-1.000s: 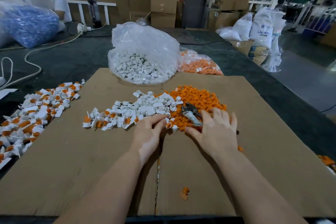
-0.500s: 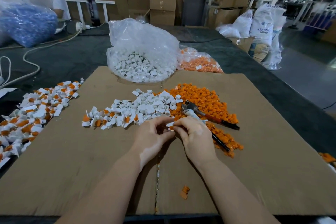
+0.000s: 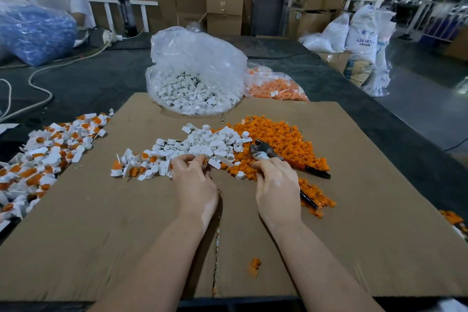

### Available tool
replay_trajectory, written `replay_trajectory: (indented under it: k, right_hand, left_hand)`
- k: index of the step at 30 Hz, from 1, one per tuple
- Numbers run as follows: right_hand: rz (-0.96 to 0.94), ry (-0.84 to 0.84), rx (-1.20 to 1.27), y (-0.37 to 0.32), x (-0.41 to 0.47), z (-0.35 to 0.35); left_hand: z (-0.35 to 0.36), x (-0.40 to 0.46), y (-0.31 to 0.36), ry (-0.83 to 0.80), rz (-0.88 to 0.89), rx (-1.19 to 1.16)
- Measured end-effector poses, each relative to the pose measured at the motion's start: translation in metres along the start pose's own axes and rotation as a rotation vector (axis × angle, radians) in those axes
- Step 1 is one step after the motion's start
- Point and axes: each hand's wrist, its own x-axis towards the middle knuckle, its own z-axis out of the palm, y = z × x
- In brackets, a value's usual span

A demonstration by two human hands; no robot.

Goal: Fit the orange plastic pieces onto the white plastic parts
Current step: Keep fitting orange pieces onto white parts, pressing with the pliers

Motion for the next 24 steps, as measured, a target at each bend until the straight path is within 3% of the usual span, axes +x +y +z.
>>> replay_trajectory:
  k: [8,13,18,24]
  right_hand:
    - [0.019,-0.043,-0.077,-0.001,-0.001,0.002]
    - [0.022,-0.061,-0.102,-0.003,-0.001,0.002]
    - [0.002,-0.113,-0.173,-0.005,-0.002,0.000]
    - [0.003,-0.230,-0.238,-0.001,0.000,0.001]
  left_hand:
    - [0.002,-0.004,0.003,-0.009,0.034,0.149]
    - [-0.001,-0.010,0.002,0.069,0.242,0.198]
    - [0.005,-0.012,0.002,-0.114,0.545,0.254]
    - [0.011,-0.012,-0.001,-0.164,0.581,0.371]
